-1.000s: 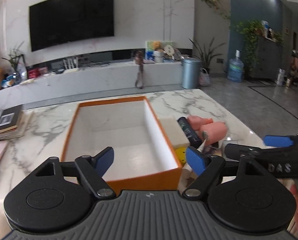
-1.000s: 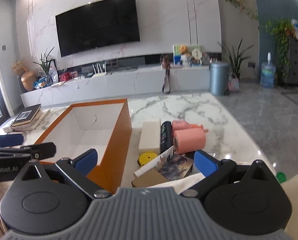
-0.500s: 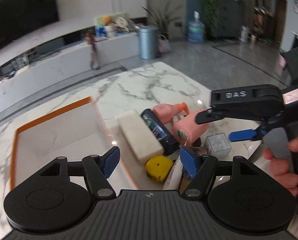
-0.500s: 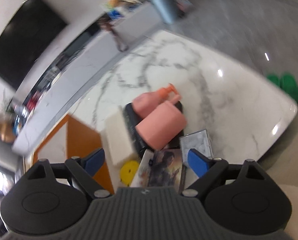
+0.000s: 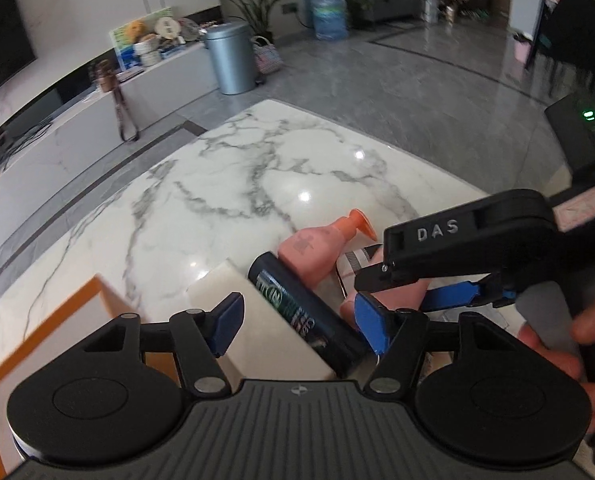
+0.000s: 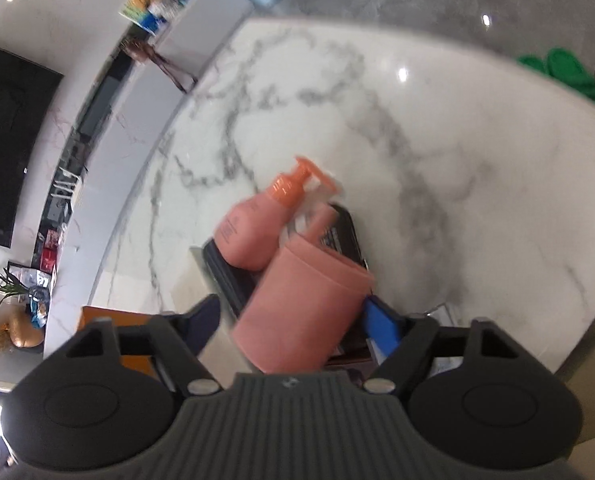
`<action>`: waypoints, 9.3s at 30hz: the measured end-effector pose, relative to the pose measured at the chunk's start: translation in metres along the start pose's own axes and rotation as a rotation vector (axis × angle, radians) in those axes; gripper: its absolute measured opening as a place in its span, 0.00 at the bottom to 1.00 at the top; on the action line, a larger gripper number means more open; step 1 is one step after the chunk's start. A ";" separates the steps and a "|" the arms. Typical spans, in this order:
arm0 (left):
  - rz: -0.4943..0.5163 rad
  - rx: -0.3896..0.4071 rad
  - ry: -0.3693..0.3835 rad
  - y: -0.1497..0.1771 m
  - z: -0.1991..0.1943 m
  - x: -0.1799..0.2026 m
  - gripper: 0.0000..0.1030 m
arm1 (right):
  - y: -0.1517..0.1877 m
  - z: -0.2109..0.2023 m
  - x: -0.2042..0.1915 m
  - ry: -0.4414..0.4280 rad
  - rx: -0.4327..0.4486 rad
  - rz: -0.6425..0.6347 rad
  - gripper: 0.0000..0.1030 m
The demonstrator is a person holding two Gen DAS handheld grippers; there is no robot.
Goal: Organize rigid objects
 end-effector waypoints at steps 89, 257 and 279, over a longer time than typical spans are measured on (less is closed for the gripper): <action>0.443 -0.282 -0.028 -0.090 0.161 0.049 0.51 | -0.060 -0.007 0.058 -0.027 0.132 0.013 0.71; -0.479 -0.089 -0.036 0.179 -0.056 -0.214 0.17 | 0.167 0.173 -0.235 0.279 -0.223 -1.363 0.25; -0.436 -0.067 0.008 0.184 -0.063 -0.218 0.15 | 0.201 0.206 -0.269 0.143 -0.214 -1.371 0.00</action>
Point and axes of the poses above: each gripper's, at about its wrist camera, not at the fingertips, and z roughly the way its jaws point, x to its right, y to its underside, the point moved 5 cm from there along z, roughly the way its jaws point, and after that the axes turned 10 degrees about -x, right-handed, at the moved point
